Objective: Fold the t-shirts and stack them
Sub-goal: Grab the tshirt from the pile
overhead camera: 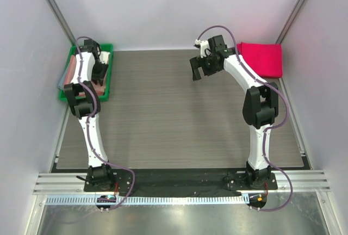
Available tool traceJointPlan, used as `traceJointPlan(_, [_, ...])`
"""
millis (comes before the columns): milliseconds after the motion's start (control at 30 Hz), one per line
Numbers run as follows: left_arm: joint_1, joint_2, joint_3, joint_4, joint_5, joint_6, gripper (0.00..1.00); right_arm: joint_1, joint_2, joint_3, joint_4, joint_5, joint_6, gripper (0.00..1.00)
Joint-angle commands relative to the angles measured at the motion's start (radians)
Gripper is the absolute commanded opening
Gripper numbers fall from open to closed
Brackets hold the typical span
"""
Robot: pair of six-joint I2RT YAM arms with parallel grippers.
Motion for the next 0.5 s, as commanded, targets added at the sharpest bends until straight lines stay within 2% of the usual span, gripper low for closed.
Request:
traceJointPlan(0, [0.009,0.03,0.012,0.004,-0.015,0.015,0.35,0.0,-0.019,0.03,0.014,0.012,-0.019,1.0])
traceJointPlan(133, [0.009,0.029,0.014,0.001,-0.003,0.01,0.18,0.0,-0.025,0.022,0.012,0.012,-0.022,1.0])
traceJointPlan(167, [0.01,0.026,0.011,0.003,-0.002,0.007,0.04,-0.002,-0.028,0.019,0.014,0.012,-0.022,1.0])
traceJointPlan(200, [0.009,0.02,0.009,0.003,-0.003,0.006,0.0,0.0,-0.032,0.019,0.012,0.013,-0.023,1.0])
traceJointPlan(400, [0.009,-0.086,0.02,0.026,0.011,-0.017,0.0,-0.002,-0.058,0.025,0.014,0.009,-0.04,0.98])
traceJointPlan(467, [0.007,-0.17,0.037,0.03,0.028,-0.032,0.0,0.0,-0.067,0.047,0.017,0.016,-0.045,0.98])
